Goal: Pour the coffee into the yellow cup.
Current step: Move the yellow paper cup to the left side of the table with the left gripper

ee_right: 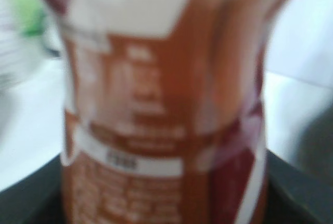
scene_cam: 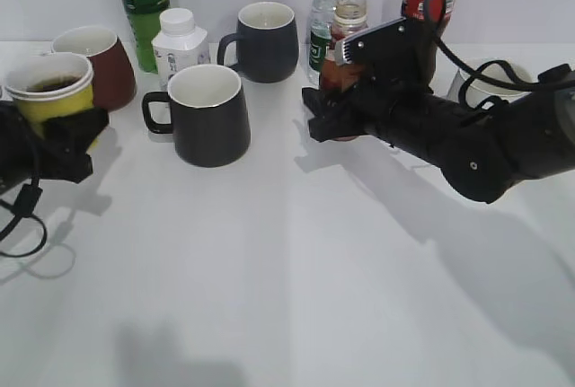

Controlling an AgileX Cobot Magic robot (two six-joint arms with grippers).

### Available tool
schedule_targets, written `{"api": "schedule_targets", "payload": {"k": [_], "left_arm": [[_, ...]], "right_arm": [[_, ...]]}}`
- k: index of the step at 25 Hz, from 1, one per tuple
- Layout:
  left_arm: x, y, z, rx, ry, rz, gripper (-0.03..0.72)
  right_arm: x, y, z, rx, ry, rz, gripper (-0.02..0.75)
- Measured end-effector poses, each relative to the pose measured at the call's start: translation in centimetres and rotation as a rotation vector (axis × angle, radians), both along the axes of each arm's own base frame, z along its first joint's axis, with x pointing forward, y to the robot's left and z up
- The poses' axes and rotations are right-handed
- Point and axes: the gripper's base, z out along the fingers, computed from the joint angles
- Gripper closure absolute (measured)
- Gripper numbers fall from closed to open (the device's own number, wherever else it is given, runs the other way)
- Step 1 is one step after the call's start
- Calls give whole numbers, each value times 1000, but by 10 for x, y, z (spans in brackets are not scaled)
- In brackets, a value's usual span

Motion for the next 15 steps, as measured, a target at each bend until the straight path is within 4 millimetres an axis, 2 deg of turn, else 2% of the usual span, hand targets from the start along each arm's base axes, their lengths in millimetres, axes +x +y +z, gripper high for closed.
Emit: {"api": "schedule_targets", "payload": {"k": [8,15], "left_arm": [[25,1,-23,7,16,43,307],[35,-1,-52,10,43,39,307]], "right_arm": [[13,-23,2,27,-19,-86,236],[13,-23,6,31,-66,-57,234]]}}
